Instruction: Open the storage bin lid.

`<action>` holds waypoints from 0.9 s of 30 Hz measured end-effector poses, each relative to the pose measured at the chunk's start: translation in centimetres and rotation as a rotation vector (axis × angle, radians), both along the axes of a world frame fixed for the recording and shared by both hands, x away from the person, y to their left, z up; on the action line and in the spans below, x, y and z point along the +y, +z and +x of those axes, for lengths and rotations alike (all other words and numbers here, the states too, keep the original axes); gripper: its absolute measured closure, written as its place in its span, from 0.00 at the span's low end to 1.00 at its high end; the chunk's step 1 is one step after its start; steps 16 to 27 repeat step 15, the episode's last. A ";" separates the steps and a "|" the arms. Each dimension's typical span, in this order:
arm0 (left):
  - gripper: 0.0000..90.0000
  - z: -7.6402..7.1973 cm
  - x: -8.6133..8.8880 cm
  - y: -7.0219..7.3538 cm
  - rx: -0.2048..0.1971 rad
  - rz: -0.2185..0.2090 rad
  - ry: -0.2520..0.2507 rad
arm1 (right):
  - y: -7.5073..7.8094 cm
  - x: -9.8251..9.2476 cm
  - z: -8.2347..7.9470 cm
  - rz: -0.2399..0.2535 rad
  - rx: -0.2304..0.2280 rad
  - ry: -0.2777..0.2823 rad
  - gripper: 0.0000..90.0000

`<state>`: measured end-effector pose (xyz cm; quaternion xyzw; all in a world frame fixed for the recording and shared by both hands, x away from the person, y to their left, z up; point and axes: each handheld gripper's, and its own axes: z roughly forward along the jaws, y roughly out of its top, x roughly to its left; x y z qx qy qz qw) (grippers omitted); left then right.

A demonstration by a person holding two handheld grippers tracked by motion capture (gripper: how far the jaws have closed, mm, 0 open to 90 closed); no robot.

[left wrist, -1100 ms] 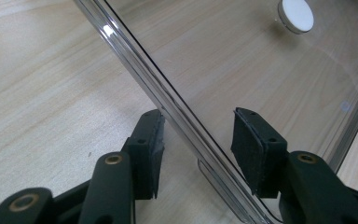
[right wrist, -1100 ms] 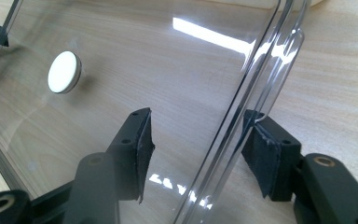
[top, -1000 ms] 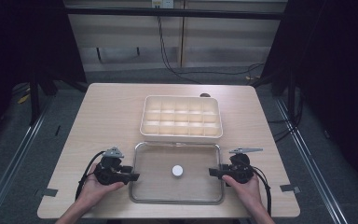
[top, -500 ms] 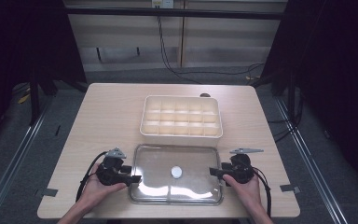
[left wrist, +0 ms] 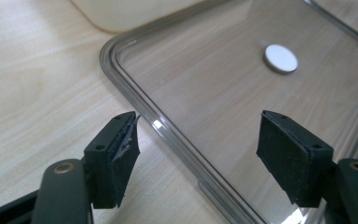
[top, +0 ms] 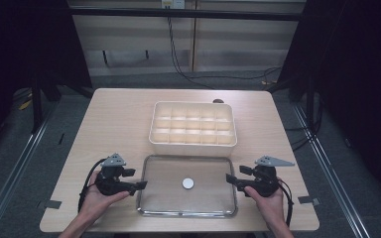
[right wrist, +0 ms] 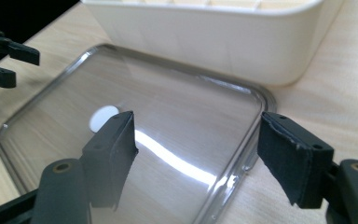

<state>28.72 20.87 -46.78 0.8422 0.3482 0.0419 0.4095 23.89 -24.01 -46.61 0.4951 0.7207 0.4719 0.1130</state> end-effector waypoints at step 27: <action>0.30 -2.4 3.8 1.7 -0.073 -0.151 0.110 | 2.2 -2.4 -3.5 0.058 -0.110 -0.036 0.24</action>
